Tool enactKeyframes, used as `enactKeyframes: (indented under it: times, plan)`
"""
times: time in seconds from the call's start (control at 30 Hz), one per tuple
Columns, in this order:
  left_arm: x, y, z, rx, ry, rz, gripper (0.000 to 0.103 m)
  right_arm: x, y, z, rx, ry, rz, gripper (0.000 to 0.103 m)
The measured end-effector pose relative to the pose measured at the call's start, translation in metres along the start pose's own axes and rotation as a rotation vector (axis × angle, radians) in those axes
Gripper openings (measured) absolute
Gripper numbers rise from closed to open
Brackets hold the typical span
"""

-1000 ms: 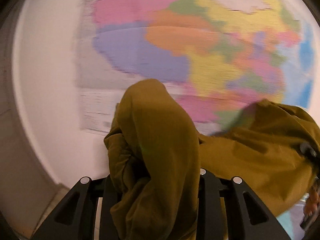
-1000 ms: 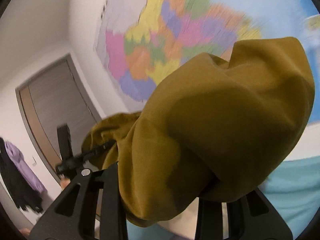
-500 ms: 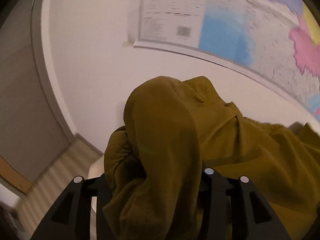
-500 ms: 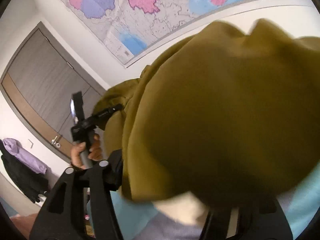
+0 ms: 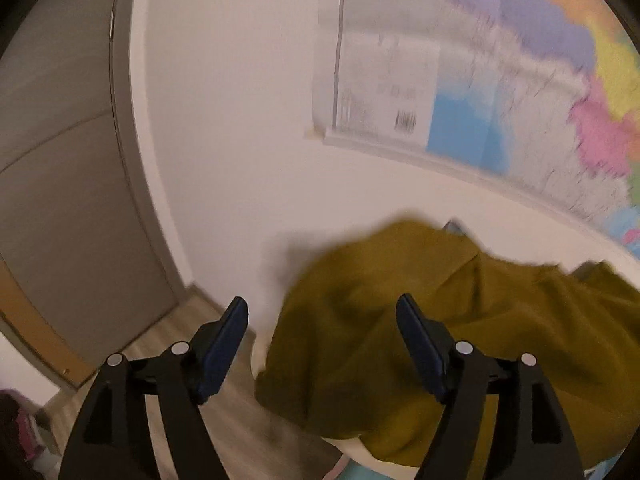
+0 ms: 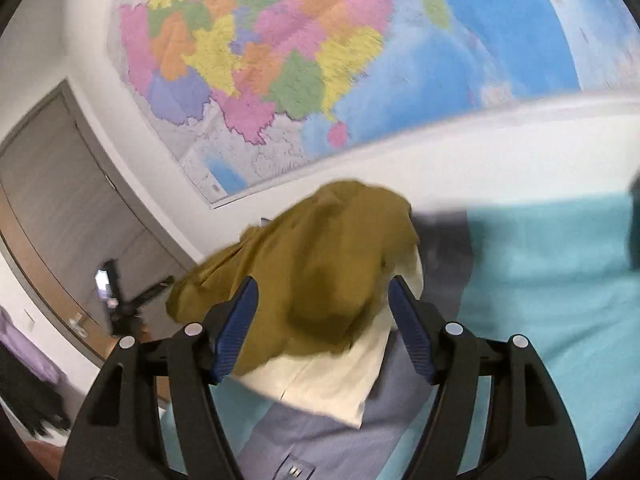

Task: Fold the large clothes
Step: 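Lift the jacket bundle with both grippers and carry it onto the cream pillow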

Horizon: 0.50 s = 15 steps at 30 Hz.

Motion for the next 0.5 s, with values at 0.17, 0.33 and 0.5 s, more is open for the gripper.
enactKeyframes:
  times: [0.17, 0.33, 0.5]
  plan:
    - [0.024, 0.022, -0.009, -0.015, -0.007, 0.121, 0.077, -0.013, -0.039, 0.034, -0.139, 0.128, 0.026, 0.039]
    - [0.076, 0.034, 0.021, -0.075, -0.043, 0.261, 0.077, 0.004, -0.037, 0.081, -0.278, 0.095, 0.017, 0.023]
    - [0.12, 0.049, 0.041, -0.078, -0.079, 0.35, 0.077, -0.005, -0.011, 0.056, -0.24, 0.114, 0.01, 0.026]
Point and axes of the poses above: each gripper's, at about its wrist camera, not at the fingertips, and y roughly against the way its jaws point, x to its right, z to its underside, the point moved 5 cm from there along -y, roughly the way its jaws point, and after that the axes turned 15 degrees about x, right-handed, at the moved point
